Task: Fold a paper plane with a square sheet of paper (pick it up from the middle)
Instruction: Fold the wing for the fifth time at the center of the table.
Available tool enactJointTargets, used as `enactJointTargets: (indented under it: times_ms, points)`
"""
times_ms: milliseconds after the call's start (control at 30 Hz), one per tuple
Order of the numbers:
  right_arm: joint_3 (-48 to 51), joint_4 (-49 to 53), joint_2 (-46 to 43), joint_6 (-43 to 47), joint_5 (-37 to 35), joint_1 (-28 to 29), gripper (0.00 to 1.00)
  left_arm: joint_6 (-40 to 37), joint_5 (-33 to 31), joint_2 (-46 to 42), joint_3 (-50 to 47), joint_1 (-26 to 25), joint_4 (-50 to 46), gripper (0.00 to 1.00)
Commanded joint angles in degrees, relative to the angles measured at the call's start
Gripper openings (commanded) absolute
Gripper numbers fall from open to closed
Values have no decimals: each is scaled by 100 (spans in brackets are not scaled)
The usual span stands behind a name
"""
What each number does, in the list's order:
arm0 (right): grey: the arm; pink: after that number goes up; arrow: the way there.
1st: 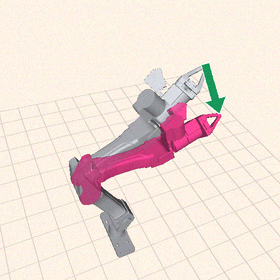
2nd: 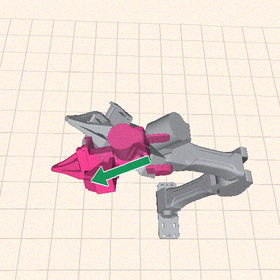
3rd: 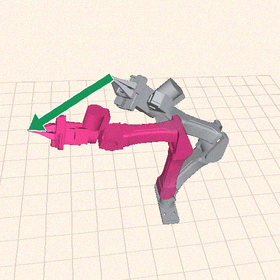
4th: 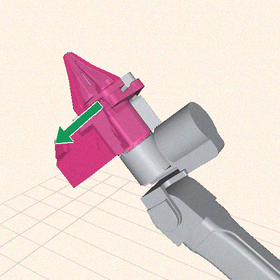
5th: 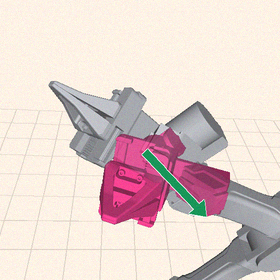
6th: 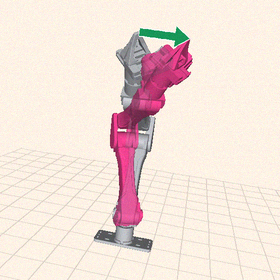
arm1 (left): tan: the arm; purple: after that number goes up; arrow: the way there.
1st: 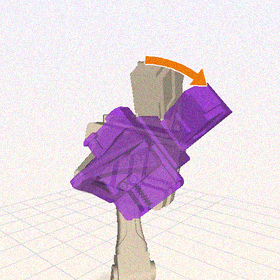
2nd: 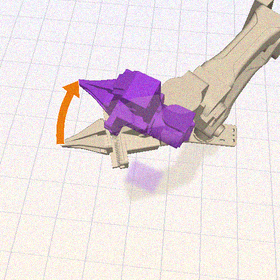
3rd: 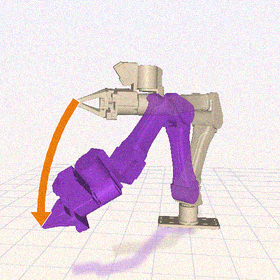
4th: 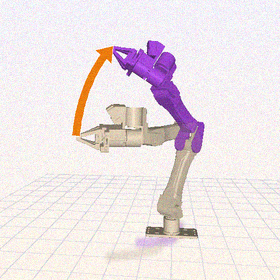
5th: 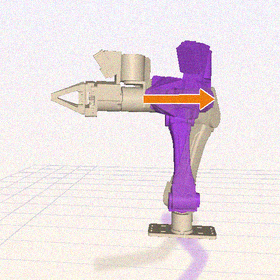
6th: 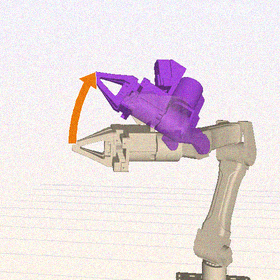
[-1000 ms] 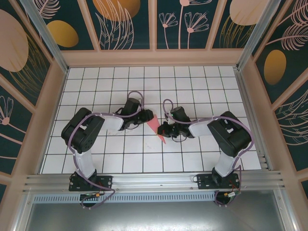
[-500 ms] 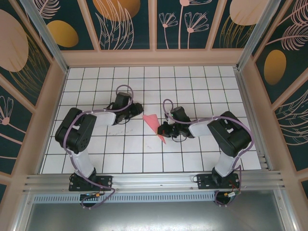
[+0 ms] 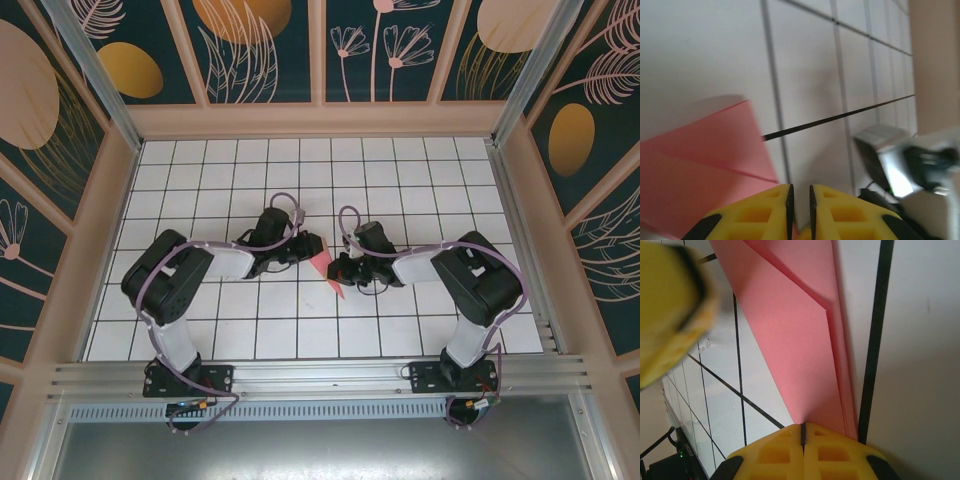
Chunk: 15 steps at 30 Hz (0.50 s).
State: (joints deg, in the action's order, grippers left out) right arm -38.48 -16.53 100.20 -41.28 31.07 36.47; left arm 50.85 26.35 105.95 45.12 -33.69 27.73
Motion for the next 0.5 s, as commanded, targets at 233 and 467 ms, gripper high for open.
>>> enactJointTargets:
  times_ms: [233,467]
  points:
    - [-126,1136,-706,50,-305,64,1,-82,-696,569,66,40,-505,16]
    - [-798,1206,-242,253,-223,365,2,-75,-559,691,104,34,-449,16]
